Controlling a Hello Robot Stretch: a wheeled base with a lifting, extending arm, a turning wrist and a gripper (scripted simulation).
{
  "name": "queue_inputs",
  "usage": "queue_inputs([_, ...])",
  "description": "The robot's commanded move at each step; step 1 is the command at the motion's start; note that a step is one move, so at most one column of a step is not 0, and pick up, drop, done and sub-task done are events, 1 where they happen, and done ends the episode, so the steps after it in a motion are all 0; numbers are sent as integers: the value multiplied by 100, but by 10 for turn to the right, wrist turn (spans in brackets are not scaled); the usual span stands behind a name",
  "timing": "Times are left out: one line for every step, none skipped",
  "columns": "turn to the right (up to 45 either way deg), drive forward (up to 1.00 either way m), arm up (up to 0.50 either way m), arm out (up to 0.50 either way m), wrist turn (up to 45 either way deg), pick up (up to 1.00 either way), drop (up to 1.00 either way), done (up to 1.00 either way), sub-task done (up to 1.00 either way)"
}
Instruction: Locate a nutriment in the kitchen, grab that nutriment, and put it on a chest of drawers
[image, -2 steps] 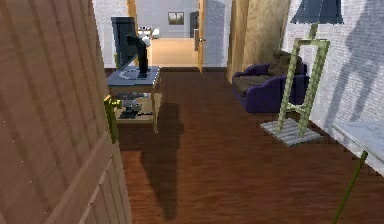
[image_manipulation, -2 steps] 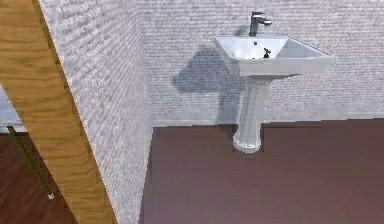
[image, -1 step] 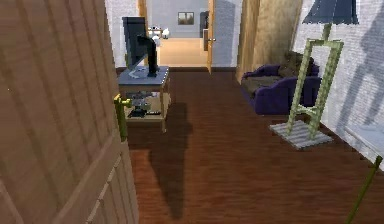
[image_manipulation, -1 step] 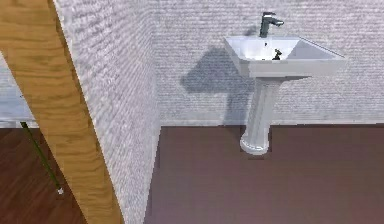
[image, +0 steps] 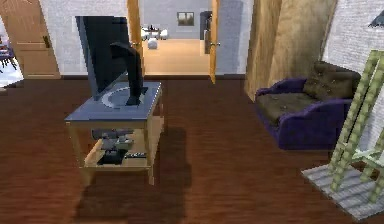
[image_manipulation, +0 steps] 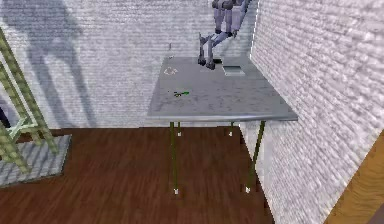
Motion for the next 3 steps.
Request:
queue_inputs([0,100,0,0,0,0,0,0,0])
queue_inputs([0,100,0,0,0,0,0,0,0])
queue_inputs([0,60,0,0,0,0,0,0,0])
